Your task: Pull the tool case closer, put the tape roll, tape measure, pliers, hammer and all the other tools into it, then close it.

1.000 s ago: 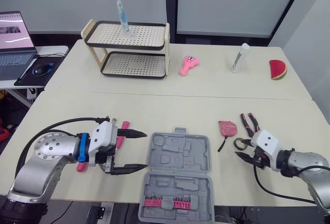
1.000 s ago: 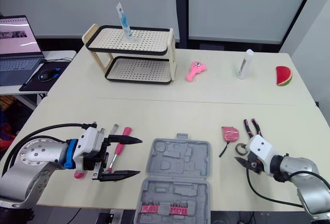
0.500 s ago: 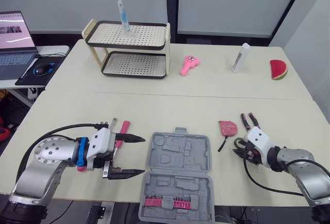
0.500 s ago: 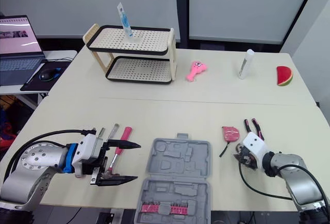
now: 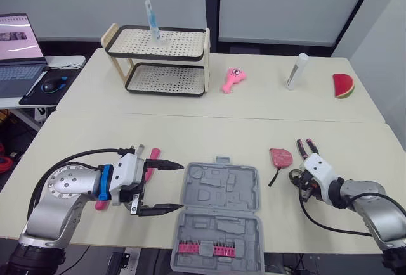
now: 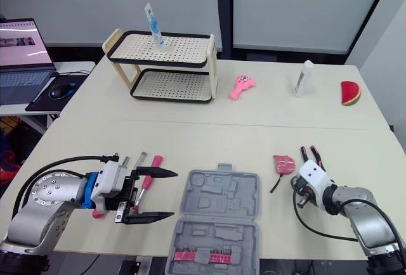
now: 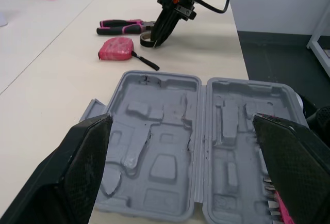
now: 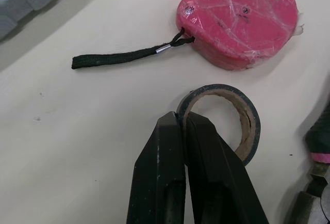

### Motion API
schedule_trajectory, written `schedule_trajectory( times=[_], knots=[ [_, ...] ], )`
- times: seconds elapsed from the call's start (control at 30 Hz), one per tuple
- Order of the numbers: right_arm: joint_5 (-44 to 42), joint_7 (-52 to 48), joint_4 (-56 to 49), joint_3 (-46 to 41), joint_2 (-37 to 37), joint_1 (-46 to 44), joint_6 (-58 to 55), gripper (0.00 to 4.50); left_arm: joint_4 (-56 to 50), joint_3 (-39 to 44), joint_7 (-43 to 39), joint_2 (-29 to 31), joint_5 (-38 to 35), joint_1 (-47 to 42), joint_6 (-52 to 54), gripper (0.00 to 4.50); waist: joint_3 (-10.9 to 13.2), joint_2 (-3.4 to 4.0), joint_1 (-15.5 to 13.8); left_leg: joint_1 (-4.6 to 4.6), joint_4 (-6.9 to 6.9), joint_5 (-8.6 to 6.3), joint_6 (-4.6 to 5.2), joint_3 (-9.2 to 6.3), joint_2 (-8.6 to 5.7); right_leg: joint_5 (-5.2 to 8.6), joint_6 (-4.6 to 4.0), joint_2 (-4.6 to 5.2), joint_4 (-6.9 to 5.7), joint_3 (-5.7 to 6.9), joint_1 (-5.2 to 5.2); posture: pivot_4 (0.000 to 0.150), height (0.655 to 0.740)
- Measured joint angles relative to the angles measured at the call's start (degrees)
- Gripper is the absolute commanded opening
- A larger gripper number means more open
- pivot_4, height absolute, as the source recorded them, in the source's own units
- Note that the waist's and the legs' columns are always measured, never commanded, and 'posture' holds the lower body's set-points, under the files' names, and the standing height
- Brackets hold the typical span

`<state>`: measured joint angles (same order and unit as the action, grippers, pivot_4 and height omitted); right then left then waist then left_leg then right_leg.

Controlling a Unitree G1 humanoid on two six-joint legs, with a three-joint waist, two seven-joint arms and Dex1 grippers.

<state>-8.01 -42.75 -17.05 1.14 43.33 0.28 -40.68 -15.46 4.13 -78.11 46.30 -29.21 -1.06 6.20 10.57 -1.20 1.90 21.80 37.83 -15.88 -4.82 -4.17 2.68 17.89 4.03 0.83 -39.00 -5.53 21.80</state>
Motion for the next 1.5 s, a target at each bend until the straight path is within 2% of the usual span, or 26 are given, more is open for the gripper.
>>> schedule_trajectory(
  times=[0.1,0.2,0.4,0.63,0.87,1.17,1.5],
  knots=[
    [-1.6,-2.0,-5.7,-0.2,3.5,0.1,-2.7,0.01,0.1,0.3,0.0,0.8,0.0,0.0,0.8,4.5,0.0,0.03,0.1,-0.01,0.0,0.0,0.0,-0.02,0.01,0.0,0.0,-0.01,-0.03,0.01,0.01,0.15,0.735],
    [-5.3,-3.6,-12.9,0.5,3.9,-2.9,-7.6,0.01,1.6,2.4,0.4,3.0,0.4,0.5,1.2,4.5,0.0,0.05,0.4,-0.02,-0.01,0.0,0.01,-0.08,0.04,0.0,-0.01,-0.08,-0.04,0.02,0.04,0.15,0.735],
    [-9.8,-1.4,-19.6,10.0,-3.9,-14.7,-16.1,0.01,5.2,5.4,1.2,6.4,0.6,1.6,3.4,4.5,0.1,-0.04,0.9,0.26,-0.03,0.0,0.01,-0.1,0.03,-0.05,-0.04,-0.08,-0.01,0.0,0.35,0.15,0.735],
    [-7.2,4.4,-10.2,25.7,-18.7,-26.1,-17.6,0.01,6.6,7.5,0.2,8.1,1.2,3.6,2.8,4.5,0.1,-0.02,1.2,0.62,-0.05,-0.01,0.0,-0.13,0.01,-0.05,-0.06,0.0,0.01,0.12,0.61,0.15,0.735],
    [-2.2,6.6,4.4,32.8,-26.8,-31.7,-11.2,0.01,6.5,7.8,-1.3,8.7,2.9,6.5,0.1,4.5,0.2,0.0,1.3,0.74,-0.05,0.0,0.0,-0.15,0.0,-0.06,-0.07,0.01,-0.08,0.2,0.77,0.15,0.735],
    [0.6,5.4,13.9,35.3,-30.9,-33.3,-6.1,0.01,5.9,8.0,-1.1,9.2,3.1,6.9,-0.3,4.5,0.2,0.01,1.4,0.72,-0.03,0.0,0.0,-0.21,0.02,-0.08,-0.1,-0.02,-0.19,0.26,0.76,0.15,0.735],
    [3.0,3.5,18.8,36.3,-33.3,-34.7,-3.3,0.01,4.4,8.0,0.0,9.6,3.3,6.8,0.1,4.5,0.2,0.01,1.4,0.7,0.0,0.0,0.0,-0.24,0.02,-0.08,-0.11,-0.03,-0.31,0.28,0.77,0.15,0.735]
  ],
)
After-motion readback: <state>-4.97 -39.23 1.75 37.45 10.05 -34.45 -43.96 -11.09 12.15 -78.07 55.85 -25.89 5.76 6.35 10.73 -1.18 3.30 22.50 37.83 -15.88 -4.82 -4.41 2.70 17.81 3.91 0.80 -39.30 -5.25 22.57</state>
